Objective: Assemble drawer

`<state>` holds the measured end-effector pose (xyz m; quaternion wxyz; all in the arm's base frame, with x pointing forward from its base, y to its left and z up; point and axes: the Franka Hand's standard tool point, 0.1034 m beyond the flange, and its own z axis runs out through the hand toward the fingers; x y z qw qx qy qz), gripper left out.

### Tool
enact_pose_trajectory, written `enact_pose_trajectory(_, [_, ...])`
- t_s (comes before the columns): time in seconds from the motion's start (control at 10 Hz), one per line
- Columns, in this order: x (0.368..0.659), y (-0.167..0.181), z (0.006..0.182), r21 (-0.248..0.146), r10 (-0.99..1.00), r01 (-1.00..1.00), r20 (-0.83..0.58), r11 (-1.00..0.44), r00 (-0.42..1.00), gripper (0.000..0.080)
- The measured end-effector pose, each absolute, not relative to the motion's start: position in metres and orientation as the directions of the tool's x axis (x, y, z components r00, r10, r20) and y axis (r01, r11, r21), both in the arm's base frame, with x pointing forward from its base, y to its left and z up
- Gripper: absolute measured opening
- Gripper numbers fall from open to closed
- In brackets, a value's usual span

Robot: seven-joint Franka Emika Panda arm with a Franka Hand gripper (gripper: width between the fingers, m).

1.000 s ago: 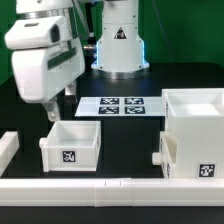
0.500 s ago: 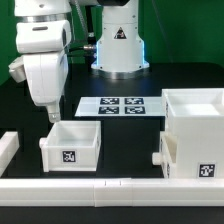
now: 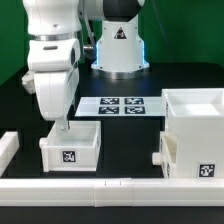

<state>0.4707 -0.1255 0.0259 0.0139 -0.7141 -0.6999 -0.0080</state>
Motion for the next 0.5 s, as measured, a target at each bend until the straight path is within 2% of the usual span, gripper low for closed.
enact_pose_trajectory(0.3, [0.4603,-0.134,0.0122,-0.031,0.998,0.998,0.034,-0.046,0.047,0.0649])
enact_pose_trajectory(0.4, [0.4604,-0.1342,0.0125,-0.031,0.998,0.998,0.033,-0.047,0.048,0.0524])
enact_pose_trajectory(0.5, [0.4603,-0.1344,0.0124,-0.031,0.998,0.998,0.033,-0.048,0.049,0.0524])
